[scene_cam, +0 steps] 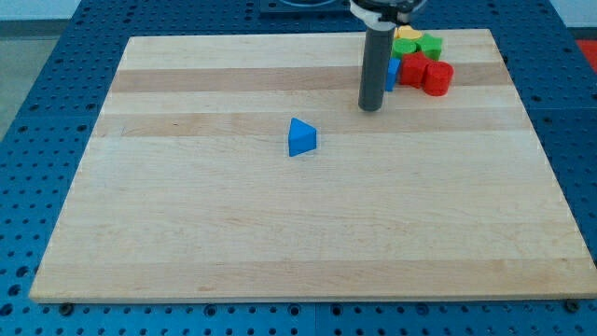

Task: Slide the group of blocks left a bit

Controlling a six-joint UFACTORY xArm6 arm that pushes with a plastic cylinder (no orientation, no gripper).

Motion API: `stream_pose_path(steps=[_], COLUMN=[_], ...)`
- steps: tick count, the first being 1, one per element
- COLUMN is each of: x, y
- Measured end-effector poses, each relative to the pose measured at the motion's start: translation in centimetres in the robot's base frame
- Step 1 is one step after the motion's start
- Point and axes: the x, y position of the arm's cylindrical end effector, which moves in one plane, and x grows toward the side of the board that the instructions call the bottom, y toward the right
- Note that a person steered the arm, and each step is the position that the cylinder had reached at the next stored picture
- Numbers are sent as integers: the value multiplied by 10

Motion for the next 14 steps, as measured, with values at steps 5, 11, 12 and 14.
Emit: stream_pose_path(steps=[5, 11, 12, 14], x=[-43, -65, -79, -92], y=[-78, 182, 182, 138])
